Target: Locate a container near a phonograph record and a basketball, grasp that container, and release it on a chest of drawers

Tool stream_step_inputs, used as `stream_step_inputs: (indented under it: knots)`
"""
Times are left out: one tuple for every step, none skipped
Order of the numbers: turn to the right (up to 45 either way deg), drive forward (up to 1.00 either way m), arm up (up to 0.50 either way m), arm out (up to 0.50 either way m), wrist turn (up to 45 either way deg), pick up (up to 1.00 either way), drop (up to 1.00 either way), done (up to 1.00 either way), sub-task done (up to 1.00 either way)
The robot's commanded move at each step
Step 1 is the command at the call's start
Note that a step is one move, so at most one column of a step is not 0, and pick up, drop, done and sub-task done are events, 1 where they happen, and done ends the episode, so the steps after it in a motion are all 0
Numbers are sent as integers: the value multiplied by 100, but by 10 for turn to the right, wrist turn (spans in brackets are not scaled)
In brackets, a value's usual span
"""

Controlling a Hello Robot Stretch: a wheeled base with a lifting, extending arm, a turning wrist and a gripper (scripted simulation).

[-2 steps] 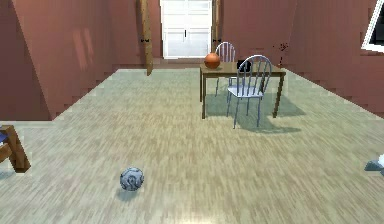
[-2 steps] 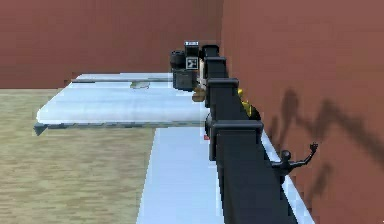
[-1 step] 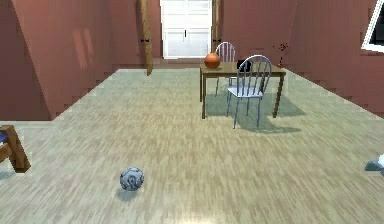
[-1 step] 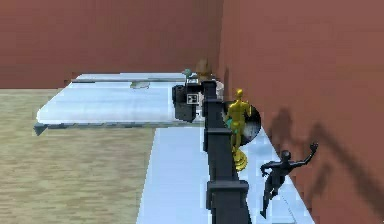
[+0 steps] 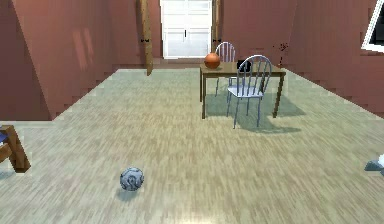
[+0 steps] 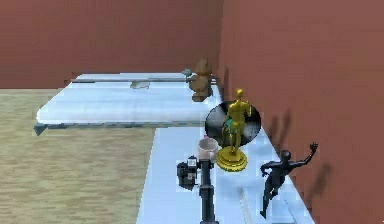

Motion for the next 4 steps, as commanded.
stream_step_inputs:
  knots:
    - [0,0,0,0,0,0,100,0,0]
    - [0,0,10,0,0,0,0,0,0]
    - [0,0,0,-8,0,0,0,0,0]
    - [0,0,0,0,0,0,0,100,0]
